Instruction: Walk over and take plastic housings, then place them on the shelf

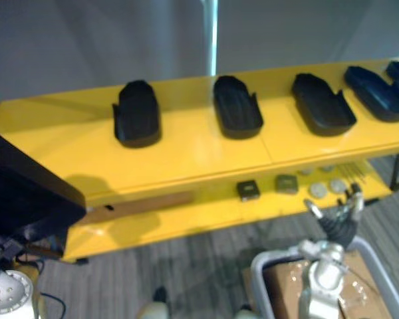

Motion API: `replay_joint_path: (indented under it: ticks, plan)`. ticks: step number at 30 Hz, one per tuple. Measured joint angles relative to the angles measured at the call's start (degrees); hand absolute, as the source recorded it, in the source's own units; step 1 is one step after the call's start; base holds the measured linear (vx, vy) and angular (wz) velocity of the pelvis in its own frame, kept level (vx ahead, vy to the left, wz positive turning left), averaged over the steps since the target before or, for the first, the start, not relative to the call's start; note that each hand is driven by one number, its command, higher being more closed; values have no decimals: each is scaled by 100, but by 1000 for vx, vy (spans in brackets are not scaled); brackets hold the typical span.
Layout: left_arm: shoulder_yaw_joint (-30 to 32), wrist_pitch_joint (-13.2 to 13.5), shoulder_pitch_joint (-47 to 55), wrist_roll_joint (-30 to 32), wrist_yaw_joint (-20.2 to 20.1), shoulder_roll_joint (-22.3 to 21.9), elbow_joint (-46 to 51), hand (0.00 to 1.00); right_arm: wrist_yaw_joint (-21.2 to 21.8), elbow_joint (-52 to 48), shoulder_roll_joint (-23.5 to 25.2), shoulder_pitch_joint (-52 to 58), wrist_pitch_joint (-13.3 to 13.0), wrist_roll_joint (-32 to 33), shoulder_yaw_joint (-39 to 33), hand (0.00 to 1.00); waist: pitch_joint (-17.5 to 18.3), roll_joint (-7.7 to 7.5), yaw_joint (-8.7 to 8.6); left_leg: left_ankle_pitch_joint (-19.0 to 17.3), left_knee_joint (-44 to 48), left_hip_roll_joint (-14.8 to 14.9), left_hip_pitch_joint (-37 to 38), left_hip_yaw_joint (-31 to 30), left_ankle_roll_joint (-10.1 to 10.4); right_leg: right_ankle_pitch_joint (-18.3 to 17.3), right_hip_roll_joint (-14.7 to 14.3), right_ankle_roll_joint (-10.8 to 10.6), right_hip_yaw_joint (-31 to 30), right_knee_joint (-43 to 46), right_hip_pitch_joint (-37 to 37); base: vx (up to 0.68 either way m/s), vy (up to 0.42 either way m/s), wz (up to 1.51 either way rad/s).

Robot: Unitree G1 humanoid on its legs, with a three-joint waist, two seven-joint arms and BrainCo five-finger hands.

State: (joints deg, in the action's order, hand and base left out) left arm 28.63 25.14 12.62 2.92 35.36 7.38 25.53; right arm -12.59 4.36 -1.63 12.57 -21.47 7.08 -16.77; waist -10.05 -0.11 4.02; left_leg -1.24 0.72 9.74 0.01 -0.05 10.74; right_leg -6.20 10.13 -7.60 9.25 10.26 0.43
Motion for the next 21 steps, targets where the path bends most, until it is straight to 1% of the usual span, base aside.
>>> replay_joint_path:
  ticks: [3, 4, 6, 8, 9, 11, 12, 13, 14, 15, 16, 17, 19, 21]
  plan:
    - [44, -196, -9, 332, 207, 162, 1, 100, -25, 259, 4, 210, -15, -130, 120, 0, 15, 84, -102, 136, -230, -50, 13, 29, -94, 53, 55, -88, 74, -97, 13, -50, 13, 14]
    - [104, -335, -11, 460, 225, 202, 0, 100, -91, 386, 0, 257, -17, -118, 105, 0, 47, 135, -136, 211, -330, -76, 20, 18, -100, 59, 88, -98, 133, -103, 15, 5, 16, 20]
    - [252, -534, -7, 504, 235, 317, -1, 100, -139, 574, -1, 272, -16, -117, 104, 0, 74, 183, -143, 319, -457, -97, 73, 9, -75, 67, 109, -111, 157, -110, 18, 25, 11, 14]
    - [517, -935, -15, 649, 247, 607, -117, 100, -138, 815, -8, 311, 10, -119, 105, 0, 116, 253, -140, 377, -523, -125, 97, -51, -82, 67, 138, -112, 208, -111, 62, 40, 7, 14]
    - [568, -1032, -16, 697, 246, 695, -210, 100, -132, 842, -15, 331, 17, -119, 106, 0, 131, 277, -140, 379, -523, -137, 95, -71, -84, 67, 150, -112, 223, -111, 74, 37, 14, 15]
    - [720, -1419, -47, 702, 212, 1165, -733, 100, -116, 1035, -103, 360, 53, -121, 123, 0, 184, 359, -147, 392, -523, -183, 99, -112, -100, 67, 198, -112, 305, -107, 120, 25, 20, 13]
    - [733, -1498, -78, 699, 199, 1307, -915, 100, -114, 1080, -134, 368, 55, -121, 124, 0, 194, 376, -145, 395, -523, -192, 103, -117, -104, 66, 206, -112, 311, -103, 130, 0, 20, 9]
    - [742, -1742, -180, 692, 158, 1686, -1406, 100, -107, 1206, -227, 366, 63, -121, 155, 0, 216, 411, -140, 405, -525, -219, 103, -121, -119, 60, 234, -120, 319, -88, 133, -14, 12, 5]
    - [742, -1825, -236, 667, 121, 1839, -1639, 100, -105, 1247, -285, 366, 74, -121, 204, 0, 221, 420, -142, 410, -525, -236, 103, -121, -126, 52, 252, -131, 319, -80, 133, -33, 18, 4]
    - [732, -2013, -414, 645, -8, 2163, -2163, 100, -105, 1302, -424, 384, 125, -140, 335, 0, 225, 433, -156, 393, -554, -257, 100, -84, -166, 10, 285, -192, 309, -53, 131, -54, 14, 3]
    - [724, -2051, -465, 644, -38, 2232, -2287, 100, -103, 1315, -453, 385, 138, -159, 365, 0, 227, 435, -162, 377, -553, -260, 100, -77, -193, 9, 291, -194, 308, -44, 131, -60, 14, 6]
    - [679, -2218, -718, 616, -124, 2584, -2921, 100, -101, 1424, -576, 376, 165, -280, 489, 0, 234, 446, -175, 375, -555, -237, 100, 70, -198, -18, 298, -203, 308, -6, 120, -59, 14, 3]
    - [516, -2511, -1279, 309, -364, 3212, -4070, 100, -64, 1550, -772, 392, 182, -346, 613, 0, 250, 401, -166, 431, -553, -210, 90, 363, -252, -95, 336, -207, 175, 175, -40, -38, 18, -9]
    - [286, -2714, -1574, 151, -525, 3563, -4562, 100, -32, 1646, -853, 361, 182, -350, 611, 0, 245, 358, -177, 446, -552, -238, 72, 398, -240, -133, 375, -222, 123, 285, -133, -13, 17, -11]
